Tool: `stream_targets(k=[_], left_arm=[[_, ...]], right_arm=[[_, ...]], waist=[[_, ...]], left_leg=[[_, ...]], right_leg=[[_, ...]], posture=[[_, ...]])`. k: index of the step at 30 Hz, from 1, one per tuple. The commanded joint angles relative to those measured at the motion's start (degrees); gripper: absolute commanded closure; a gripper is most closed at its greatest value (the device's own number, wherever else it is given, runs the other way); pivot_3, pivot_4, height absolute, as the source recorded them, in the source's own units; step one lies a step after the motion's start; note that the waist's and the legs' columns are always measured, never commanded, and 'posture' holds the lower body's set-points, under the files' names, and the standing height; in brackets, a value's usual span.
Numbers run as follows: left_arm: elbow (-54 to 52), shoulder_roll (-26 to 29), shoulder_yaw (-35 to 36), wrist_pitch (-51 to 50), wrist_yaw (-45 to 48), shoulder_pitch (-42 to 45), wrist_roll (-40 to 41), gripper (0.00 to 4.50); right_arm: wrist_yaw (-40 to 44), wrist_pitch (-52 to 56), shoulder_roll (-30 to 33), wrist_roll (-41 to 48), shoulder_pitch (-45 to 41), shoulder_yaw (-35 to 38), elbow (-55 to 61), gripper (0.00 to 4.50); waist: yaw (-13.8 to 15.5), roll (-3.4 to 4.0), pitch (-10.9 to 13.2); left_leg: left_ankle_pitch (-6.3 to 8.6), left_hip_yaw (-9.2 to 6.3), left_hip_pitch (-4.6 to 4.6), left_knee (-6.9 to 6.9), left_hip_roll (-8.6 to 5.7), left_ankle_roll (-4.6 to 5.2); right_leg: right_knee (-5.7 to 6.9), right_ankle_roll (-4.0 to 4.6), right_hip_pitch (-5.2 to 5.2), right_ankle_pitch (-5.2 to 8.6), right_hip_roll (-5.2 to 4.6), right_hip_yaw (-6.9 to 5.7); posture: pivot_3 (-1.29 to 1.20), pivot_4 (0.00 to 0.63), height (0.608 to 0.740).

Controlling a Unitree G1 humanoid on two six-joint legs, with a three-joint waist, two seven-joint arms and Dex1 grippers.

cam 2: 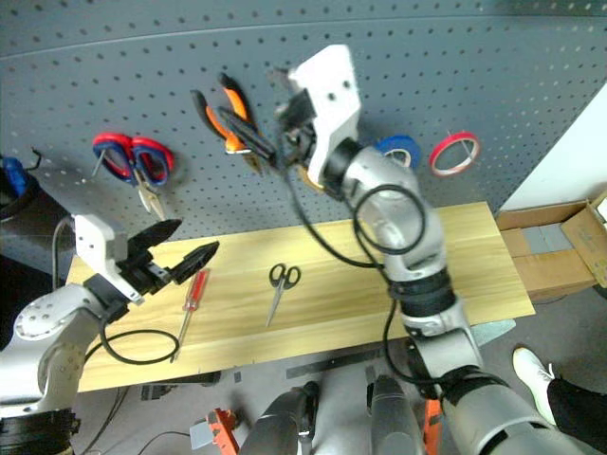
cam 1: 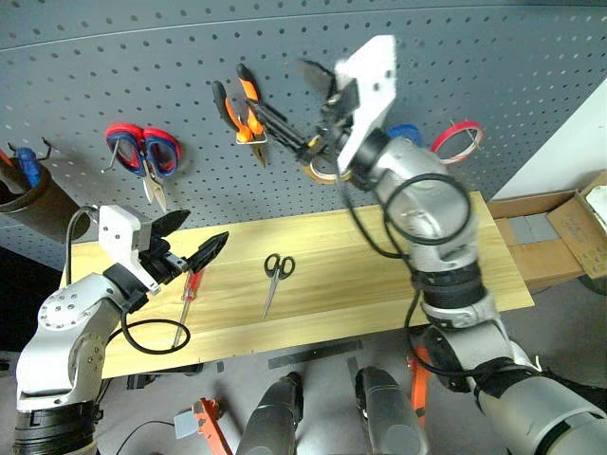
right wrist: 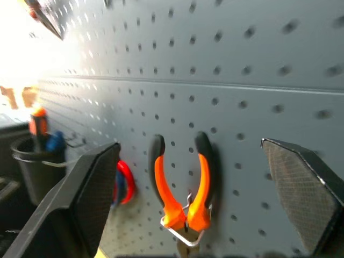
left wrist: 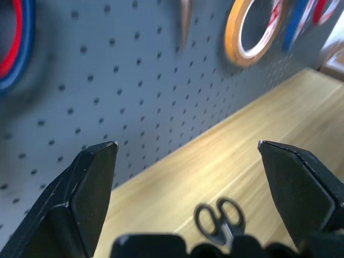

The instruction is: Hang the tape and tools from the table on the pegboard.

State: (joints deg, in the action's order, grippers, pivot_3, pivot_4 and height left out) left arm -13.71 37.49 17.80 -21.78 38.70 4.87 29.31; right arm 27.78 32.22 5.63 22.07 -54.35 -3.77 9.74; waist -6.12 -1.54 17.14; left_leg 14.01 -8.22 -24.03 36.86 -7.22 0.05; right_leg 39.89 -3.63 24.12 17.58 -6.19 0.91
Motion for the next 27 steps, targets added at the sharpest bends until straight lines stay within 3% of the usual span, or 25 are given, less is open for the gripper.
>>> stream_targets(k=[1,7,10,16,20,27], left_arm=[[-3.35,0.82,-3.63,-2.52,-1.71,-1.95,-3.36,0.0],[-6.96,0.52,-9.87,-11.37,-8.16,-2.6,-8.79,0.0],[-9.23,-1.21,-14.68,-20.29,-12.73,-1.82,-10.47,0.0],[-9.84,-5.4,-20.09,-32.15,-19.25,2.1,-12.98,0.0],[-7.56,-8.34,-23.03,-35.29,-21.51,4.64,-14.53,0.0],[-0.33,-11.45,-26.21,-36.61,-24.43,7.95,-18.43,0.0]], right_arm=[[2.24,9.14,3.57,9.22,2.66,4.13,8.73,0.01],[3.83,22.39,12.69,21.49,7.83,8.95,16.6,0.01],[10.83,28.48,22.79,27.34,14.2,8.0,21.96,0.01],[17.67,24.53,34.14,24.15,22.32,0.66,28.87,0.01],[19.51,20.05,36.83,19.77,25.7,-4.1,30.95,0.01],[19.17,17.96,36.28,18.31,27.39,-6.94,32.1,0.01]], waist=[[0.01,-0.06,0.18],[0.27,-0.18,1.0],[0.73,-0.23,1.29],[1.08,-0.6,1.77],[1.36,-0.69,1.82],[1.51,-0.9,1.94]], left_leg=[[0.0,0.02,0.01,0.0,0.01,0.01],[0.05,0.09,-0.03,0.01,0.01,0.09],[0.07,0.13,-0.06,0.0,0.03,0.12],[0.16,0.45,-0.12,0.04,0.14,0.26],[0.16,0.46,-0.11,0.1,0.16,0.25],[0.16,0.48,-0.12,0.1,0.16,0.25]], right_leg=[[0.0,0.0,-0.01,0.0,0.0,0.01],[-0.03,0.0,-0.01,0.0,-0.01,0.04],[-0.08,0.0,0.0,0.0,-0.02,0.04],[-0.24,-0.06,0.0,-0.03,-0.03,0.04],[-0.26,-0.11,-0.03,-0.06,-0.03,-0.01],[-0.32,-0.16,-0.04,-0.09,-0.03,-0.02]], posture=[[-0.08,0.367,0.74],[-0.1,0.377,0.74],[-0.1,0.38,0.74],[-0.12,0.388,0.74],[-0.11,0.391,0.74],[-0.12,0.393,0.74]])
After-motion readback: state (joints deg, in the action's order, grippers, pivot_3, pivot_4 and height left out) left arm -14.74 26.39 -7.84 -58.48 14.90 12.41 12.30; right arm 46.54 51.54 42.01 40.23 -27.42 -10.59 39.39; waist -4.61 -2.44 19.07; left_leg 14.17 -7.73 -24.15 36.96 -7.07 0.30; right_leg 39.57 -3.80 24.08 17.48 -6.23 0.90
